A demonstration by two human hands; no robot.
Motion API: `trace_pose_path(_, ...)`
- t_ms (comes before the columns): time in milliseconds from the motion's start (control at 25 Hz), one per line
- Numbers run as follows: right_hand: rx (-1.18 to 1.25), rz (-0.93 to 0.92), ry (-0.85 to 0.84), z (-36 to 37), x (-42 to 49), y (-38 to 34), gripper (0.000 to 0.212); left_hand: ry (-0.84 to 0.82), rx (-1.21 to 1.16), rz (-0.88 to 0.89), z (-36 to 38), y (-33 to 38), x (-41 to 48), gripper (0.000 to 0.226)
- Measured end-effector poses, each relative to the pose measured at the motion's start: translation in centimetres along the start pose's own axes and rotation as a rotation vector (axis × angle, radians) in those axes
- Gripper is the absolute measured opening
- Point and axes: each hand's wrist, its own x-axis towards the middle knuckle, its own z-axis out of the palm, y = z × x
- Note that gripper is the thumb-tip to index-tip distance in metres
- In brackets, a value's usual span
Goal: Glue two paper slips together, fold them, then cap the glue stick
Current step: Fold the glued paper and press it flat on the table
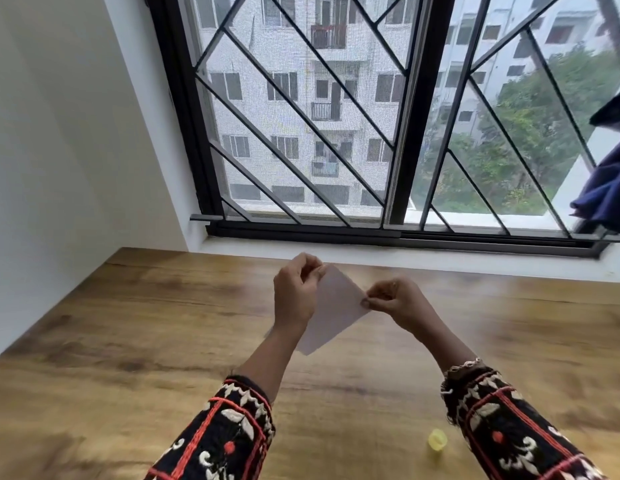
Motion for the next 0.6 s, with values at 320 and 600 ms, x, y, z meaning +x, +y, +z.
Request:
trace_pose_path(320, 0.295, 0.011, 0.080, 0.7, -0.5, -0.6, 0.017, 0.131, -0.122, -0.239, -0.8, -1.6, -0.4, 0.018)
trace_pose_path(600, -0.103, -0.097, 0.049, 1.3, 0.4, -2.2, 0.015, -0.257, 0.556, 0.449, -0.1, 0.3, -0.6, 0.021)
